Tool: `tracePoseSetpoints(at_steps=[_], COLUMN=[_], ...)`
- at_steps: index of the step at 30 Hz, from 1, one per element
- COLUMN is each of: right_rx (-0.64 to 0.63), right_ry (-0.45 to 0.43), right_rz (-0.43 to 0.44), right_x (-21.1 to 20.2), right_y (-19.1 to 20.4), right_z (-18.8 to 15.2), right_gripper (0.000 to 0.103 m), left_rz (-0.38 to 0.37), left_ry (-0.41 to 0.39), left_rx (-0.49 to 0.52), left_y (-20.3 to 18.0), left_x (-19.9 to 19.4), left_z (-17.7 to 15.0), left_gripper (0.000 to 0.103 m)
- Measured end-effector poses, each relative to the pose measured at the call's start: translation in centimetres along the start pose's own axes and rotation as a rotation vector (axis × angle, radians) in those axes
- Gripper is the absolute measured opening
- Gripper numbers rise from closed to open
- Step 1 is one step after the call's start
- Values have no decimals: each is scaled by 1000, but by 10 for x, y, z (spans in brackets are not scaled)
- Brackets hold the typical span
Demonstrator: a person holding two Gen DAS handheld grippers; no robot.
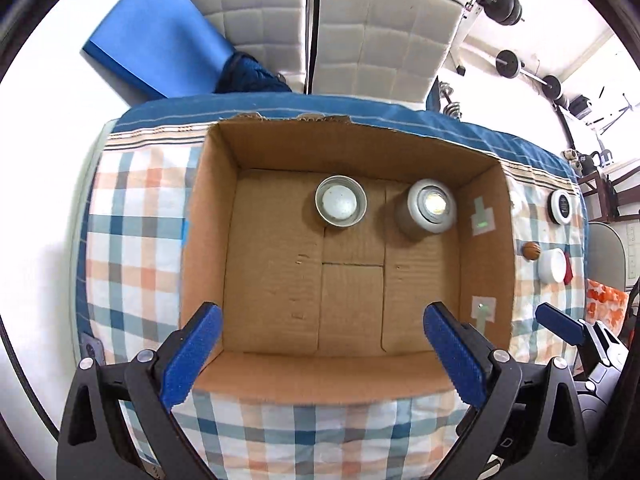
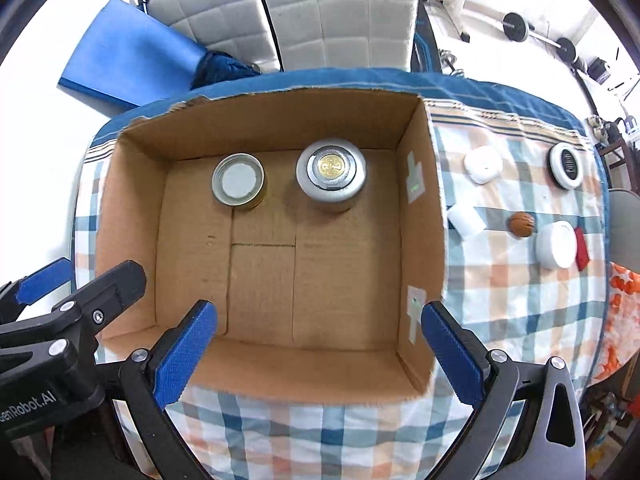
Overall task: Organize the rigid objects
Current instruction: 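Lower both items into the box and open both tools, then grasp the black-and-white compact with left tool while right tool grasps the white round container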
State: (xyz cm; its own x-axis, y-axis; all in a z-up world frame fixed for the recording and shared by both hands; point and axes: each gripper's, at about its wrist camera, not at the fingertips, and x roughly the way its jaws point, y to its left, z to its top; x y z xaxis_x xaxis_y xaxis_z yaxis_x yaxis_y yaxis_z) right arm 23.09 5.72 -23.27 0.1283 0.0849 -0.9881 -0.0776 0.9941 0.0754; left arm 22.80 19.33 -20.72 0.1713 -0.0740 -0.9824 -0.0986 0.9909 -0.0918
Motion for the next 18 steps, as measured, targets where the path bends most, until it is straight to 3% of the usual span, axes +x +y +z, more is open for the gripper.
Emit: tracePoseSetpoints(at_steps=[8, 18], right_rx=[-2, -33], right_ry=[-42, -87], right_rz=[25, 98], right_x=[-50, -84], right_y=[-7, -28], right_z=[-29, -47], right_gripper=[103, 103], left_rz=[12, 18], left_ry=[-69, -119], left_rx=[17, 1], left_y=[-13, -38], left_x=[-48, -81], left_z=[-28, -43], left_gripper=[103, 103])
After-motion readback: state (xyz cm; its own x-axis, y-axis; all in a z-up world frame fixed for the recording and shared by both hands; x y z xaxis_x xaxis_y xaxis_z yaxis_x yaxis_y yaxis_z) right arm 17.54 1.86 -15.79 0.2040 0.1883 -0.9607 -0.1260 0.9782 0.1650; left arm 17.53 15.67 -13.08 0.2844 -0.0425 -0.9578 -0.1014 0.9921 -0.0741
